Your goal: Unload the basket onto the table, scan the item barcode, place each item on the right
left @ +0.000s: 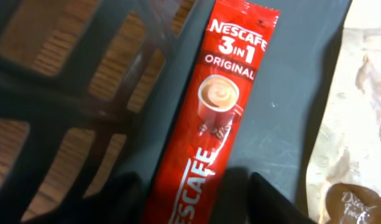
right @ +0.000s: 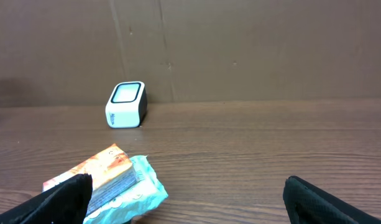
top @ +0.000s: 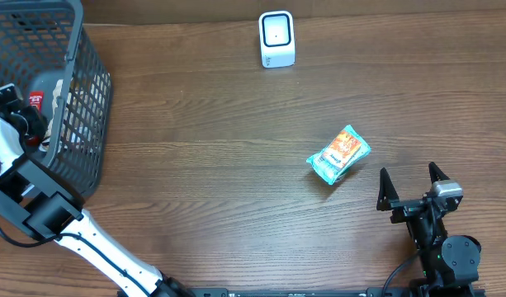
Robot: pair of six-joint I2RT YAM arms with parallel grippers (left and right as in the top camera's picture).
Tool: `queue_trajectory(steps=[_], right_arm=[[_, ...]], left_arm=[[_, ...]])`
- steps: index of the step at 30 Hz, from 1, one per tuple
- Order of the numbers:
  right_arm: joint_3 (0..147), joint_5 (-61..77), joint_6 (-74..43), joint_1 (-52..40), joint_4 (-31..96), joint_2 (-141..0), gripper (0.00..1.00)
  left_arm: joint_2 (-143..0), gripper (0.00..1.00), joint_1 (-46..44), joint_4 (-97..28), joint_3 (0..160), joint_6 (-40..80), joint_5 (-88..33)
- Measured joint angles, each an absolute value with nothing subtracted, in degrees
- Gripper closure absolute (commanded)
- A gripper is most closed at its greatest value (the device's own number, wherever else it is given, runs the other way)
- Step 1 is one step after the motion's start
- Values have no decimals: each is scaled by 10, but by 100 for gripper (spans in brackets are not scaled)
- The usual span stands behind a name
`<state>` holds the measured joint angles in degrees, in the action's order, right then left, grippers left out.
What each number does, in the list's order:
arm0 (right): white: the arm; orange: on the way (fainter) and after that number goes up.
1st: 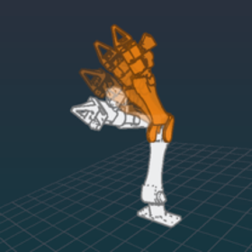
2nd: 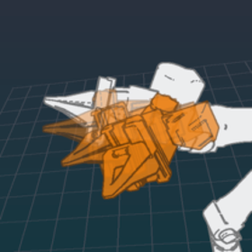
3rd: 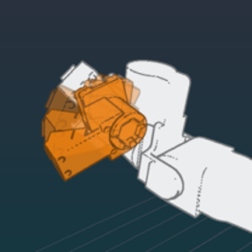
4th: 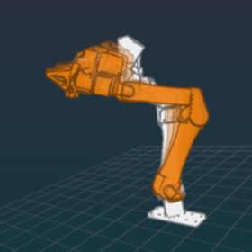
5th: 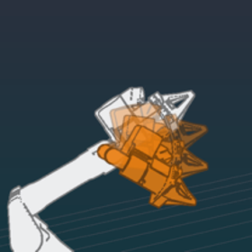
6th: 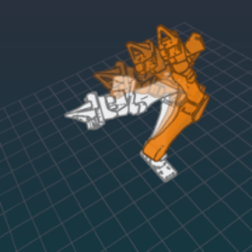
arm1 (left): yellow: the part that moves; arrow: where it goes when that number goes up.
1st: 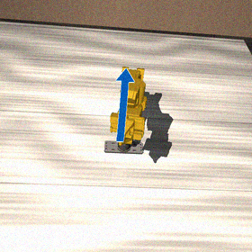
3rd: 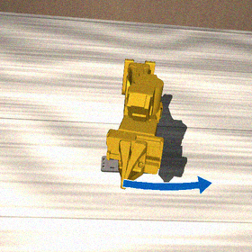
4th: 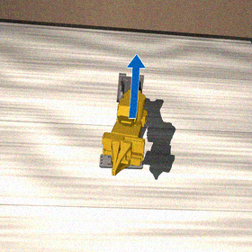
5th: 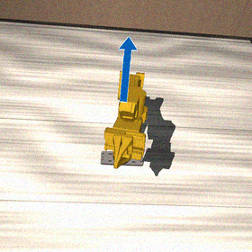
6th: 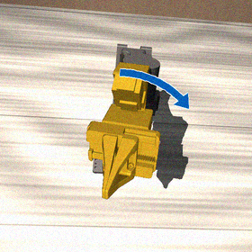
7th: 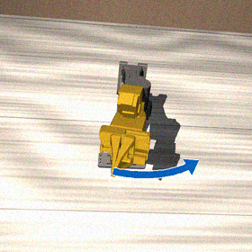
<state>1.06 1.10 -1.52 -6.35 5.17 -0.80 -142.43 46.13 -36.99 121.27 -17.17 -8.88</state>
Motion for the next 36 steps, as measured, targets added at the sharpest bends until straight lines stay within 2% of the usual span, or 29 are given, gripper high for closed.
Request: queue_trajectory(steps=[1, 17, 24, 29, 31, 32, 33, 34, 36], right_arm=[[11, 11, -15, -63, 51, -8, 0], [11, 11, -15, -63, 51, -8, 0], [11, 11, -15, -63, 52, -8, 0], [11, 11, -15, -63, 51, -8, 0], [11, 11, -15, -64, 51, -8, 0], [11, 11, -15, -63, 51, -8, 0], [11, 11, -15, -63, 51, -8, 0], [11, 11, -15, -63, 51, -8, 0], [11, 11, -15, -63, 51, -8, 0]], left_arm=[[-1426, 96, 462, -371, 1215, -174, -91], [-1396, 96, 450, -421, 1239, -162, -81], [-1303, 96, 405, -486, 1254, -121, -84], [-1291, 96, 361, -498, 1237, -109, -83], [-1294, 81, 347, -498, 1221, -103, -73], [-1296, 69, 340, -498, 1216, -97, -61], [-1298, 52, 333, -497, 1212, -91, -48], [-1299, 45, 329, -495, 1210, -88, -36], [-1301, 38, 329, -485, 1210, -84, -21]])
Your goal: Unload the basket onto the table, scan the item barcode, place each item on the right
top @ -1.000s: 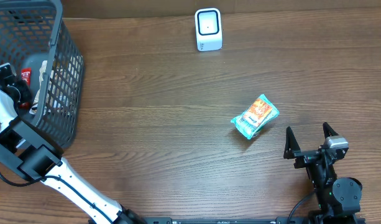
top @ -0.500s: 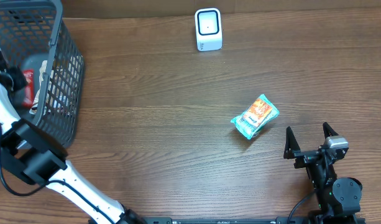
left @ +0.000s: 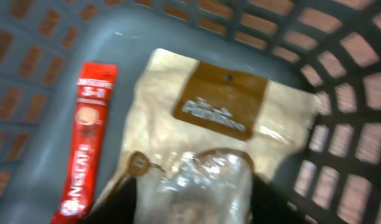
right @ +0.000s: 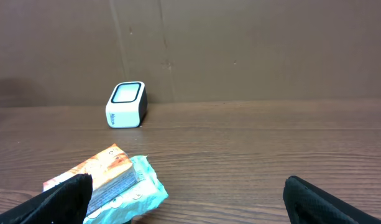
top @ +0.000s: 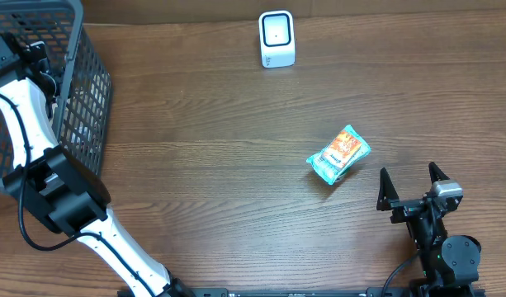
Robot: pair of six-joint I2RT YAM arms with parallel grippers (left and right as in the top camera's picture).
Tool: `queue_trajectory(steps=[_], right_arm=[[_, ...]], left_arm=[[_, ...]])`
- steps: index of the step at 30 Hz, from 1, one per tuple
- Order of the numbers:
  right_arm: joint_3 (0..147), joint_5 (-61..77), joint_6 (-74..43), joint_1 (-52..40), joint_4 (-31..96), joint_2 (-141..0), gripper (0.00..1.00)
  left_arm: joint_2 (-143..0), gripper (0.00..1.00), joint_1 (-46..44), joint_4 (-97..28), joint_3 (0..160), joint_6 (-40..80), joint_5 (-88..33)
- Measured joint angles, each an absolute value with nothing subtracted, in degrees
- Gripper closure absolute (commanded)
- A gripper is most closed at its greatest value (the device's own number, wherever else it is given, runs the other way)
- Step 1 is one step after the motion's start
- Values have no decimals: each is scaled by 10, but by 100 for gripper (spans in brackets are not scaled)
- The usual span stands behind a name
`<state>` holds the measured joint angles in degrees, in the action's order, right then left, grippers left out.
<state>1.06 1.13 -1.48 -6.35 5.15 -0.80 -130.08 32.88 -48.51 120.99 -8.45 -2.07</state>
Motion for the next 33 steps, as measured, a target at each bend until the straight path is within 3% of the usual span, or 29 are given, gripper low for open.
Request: queue_trajectory(steps=[2, 4, 15, 19, 25, 26, 28, 33], right_arm=[[11, 11, -15, -63, 51, -8, 0], [11, 11, -15, -63, 51, -8, 0], [11, 11, -15, -64, 51, -8, 0], [11, 11, -15, -63, 51, -8, 0], [11, 11, -15, -64, 51, -8, 0], [11, 11, -15, -63, 51, -8, 0], [11, 11, -15, -64, 51, -8, 0], [11, 11, -15, -63, 51, -8, 0]], left_arm=[[-1301, 29, 336, -480, 1210, -81, -10], [-1301, 28, 349, -474, 1210, -77, -4], [-1322, 32, 449, -453, 1210, -81, -29], [-1365, 36, 459, -427, 1210, -92, -50], [-1417, 32, 446, -374, 1211, -106, -75], [-1421, 46, 444, -369, 1211, -107, -77], [-1427, 96, 439, -357, 1213, -111, -79], [-1437, 96, 437, -352, 1224, -114, -88]])
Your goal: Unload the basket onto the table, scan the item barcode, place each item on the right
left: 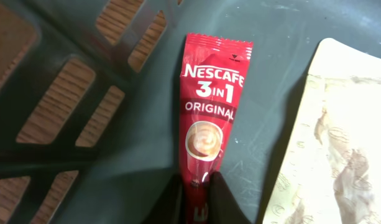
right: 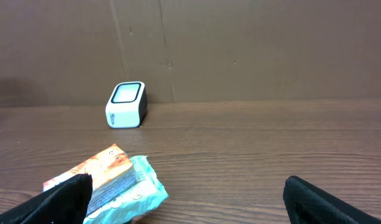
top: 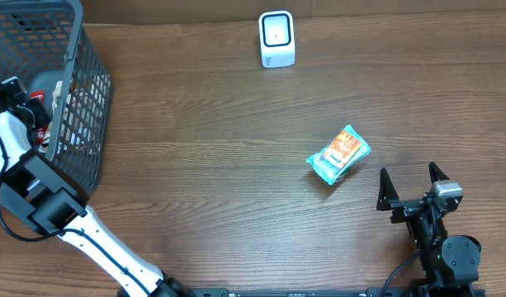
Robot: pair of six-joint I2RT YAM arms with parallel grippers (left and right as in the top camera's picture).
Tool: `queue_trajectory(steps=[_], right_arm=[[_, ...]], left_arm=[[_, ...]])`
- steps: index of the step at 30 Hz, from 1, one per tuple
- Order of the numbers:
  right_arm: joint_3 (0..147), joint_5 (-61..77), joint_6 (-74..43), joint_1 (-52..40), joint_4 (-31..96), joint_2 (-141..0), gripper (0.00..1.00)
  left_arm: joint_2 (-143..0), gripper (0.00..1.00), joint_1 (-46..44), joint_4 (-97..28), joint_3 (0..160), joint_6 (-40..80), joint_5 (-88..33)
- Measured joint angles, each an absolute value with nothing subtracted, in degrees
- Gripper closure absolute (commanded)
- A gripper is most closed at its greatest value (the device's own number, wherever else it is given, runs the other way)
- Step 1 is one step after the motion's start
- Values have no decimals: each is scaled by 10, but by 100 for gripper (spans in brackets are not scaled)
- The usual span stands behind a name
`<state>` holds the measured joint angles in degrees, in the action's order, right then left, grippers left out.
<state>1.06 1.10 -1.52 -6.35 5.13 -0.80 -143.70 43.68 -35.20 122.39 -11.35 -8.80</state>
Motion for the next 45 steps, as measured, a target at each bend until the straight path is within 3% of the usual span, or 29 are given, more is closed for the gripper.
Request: queue_trajectory(steps=[7, 9, 18, 21, 27, 36, 38, 39, 41, 45], right_arm=[[11, 11, -15, -63, 51, -8, 0], [11, 11, -15, -63, 51, -8, 0], [11, 11, -15, -63, 51, -8, 0], [11, 11, -15, -63, 51, -8, 0], [11, 11, -15, -63, 51, -8, 0], [11, 11, -15, -63, 51, -8, 0], [11, 11, -15, -63, 51, -8, 0], [11, 11, -15, -64, 51, -8, 0], [11, 11, -15, -63, 51, -8, 0], [11, 11, -15, -63, 51, -8, 0]], left_arm=[[-1431, 96, 437, -367, 1225, -114, -89], [-1424, 92, 437, -375, 1222, -114, -94], [-1353, 96, 437, -396, 1213, -110, -131], [-1332, 91, 436, -399, 1213, -106, -131], [-1329, 57, 435, -419, 1213, -94, -106], [-1405, 51, 435, -462, 1213, -92, -88], [-1408, 59, 435, -469, 1221, -89, -75], [-1408, 74, 435, -477, 1222, -87, -66], [-1410, 93, 433, -485, 1224, -77, -46], [-1410, 96, 431, -504, 1230, -65, -34]])
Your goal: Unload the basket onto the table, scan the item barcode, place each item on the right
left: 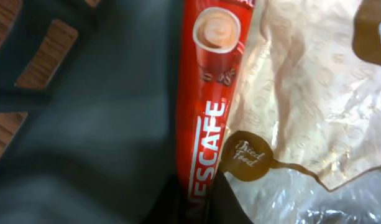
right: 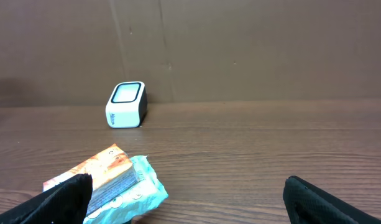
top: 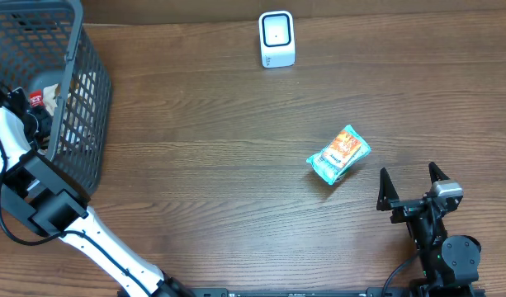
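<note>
Inside the dark basket (top: 79,99), my left gripper (left: 198,202) is shut on the lower end of a red Nescafe 3-in-1 sachet (left: 209,99). The sachet's top overlaps a beige and clear pastry bag (left: 308,93). In the overhead view the left gripper (top: 26,107) sits low in the basket next to a bit of red. The white barcode scanner (top: 276,39) stands at the table's far edge, also seen from the right wrist as the scanner (right: 126,104). My right gripper (right: 187,196) rests open at the near right, behind a teal and orange packet (top: 339,154).
The basket fills the far left corner, its mesh walls rising around the left arm. The teal packet (right: 106,180) lies just ahead of the right gripper's left finger. A brown wall backs the table behind the scanner.
My left gripper still pinches the sachet, but the sachet now lies across the edge of the pastry bag instead of on the bare basket floor. The right arm has not moved.
The left gripper was open close over the sachet. Then it stood higher in the basket, open, with sachet and pastry bag both below. Then it was shut on the sachet's lower end, and now holds it shifted against the pastry bag. The right gripper stayed open and still.
</note>
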Robot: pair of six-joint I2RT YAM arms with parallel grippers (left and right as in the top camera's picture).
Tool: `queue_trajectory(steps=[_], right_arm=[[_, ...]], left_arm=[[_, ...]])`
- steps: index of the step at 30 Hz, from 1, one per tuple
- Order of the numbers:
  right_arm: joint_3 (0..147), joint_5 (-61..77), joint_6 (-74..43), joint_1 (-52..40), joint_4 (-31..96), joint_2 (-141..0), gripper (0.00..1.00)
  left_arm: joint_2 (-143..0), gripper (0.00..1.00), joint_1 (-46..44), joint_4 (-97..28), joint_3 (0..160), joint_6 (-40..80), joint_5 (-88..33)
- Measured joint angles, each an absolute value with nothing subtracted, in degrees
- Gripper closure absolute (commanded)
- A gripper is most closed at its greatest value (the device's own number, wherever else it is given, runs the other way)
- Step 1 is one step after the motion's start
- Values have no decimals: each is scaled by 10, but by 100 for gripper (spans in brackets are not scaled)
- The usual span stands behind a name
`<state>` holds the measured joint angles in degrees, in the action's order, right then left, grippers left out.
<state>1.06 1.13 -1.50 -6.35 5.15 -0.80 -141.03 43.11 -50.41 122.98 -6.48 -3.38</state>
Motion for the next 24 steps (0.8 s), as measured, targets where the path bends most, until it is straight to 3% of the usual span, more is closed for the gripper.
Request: queue_trajectory(steps=[24], right_arm=[[11, 11, -15, -63, 51, -8, 0]], left_arm=[[-1355, 96, 387, -544, 1249, 56, -46]])
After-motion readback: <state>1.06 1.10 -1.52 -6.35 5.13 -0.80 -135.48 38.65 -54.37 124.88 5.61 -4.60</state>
